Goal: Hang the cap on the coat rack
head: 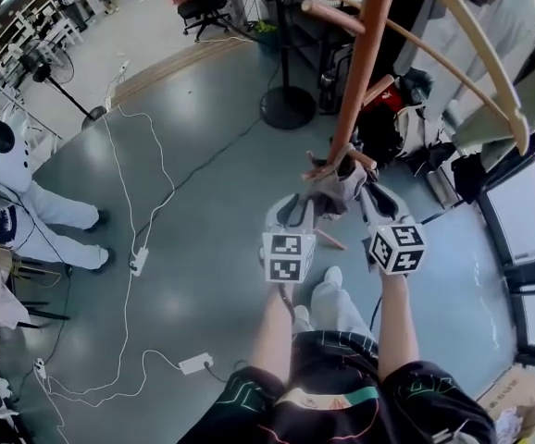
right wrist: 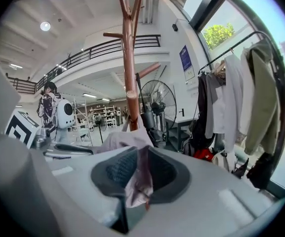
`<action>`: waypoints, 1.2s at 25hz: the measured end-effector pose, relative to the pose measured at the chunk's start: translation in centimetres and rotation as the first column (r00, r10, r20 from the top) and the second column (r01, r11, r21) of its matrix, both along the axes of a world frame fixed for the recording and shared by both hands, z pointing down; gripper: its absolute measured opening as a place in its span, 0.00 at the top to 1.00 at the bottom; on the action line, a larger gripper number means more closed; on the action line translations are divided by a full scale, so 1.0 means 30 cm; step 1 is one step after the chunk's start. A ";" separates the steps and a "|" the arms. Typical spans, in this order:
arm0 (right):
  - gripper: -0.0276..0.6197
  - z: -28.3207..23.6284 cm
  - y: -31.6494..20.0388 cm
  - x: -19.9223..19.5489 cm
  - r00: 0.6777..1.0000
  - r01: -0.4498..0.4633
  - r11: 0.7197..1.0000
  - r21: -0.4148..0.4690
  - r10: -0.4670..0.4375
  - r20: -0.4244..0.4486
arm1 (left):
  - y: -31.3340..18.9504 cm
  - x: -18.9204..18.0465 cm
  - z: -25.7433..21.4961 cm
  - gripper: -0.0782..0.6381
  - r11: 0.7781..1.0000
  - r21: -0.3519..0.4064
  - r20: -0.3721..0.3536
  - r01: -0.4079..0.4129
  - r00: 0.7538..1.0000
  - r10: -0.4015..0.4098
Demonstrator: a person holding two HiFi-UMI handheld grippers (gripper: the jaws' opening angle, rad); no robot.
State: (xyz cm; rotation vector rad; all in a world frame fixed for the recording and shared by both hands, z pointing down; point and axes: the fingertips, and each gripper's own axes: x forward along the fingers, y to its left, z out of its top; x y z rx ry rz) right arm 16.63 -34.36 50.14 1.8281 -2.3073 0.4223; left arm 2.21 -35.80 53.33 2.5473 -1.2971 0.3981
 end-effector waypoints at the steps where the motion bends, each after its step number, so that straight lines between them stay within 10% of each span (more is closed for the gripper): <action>1: 0.88 -0.027 0.011 0.004 1.000 -0.007 1.000 0.028 0.007 0.005 | 0.005 -0.001 -0.030 0.81 1.000 0.027 -0.011 0.003 1.000 -0.003; 13: 0.95 -0.376 0.150 0.007 0.999 -0.040 0.953 0.299 0.036 0.018 | 0.097 -0.011 -0.427 0.88 0.959 0.284 -0.126 -0.003 0.991 0.041; 30: 0.95 -0.441 0.219 0.032 0.999 -0.053 0.939 0.339 0.054 0.007 | 0.117 -0.037 -0.510 0.88 0.931 0.364 -0.102 0.030 0.995 0.008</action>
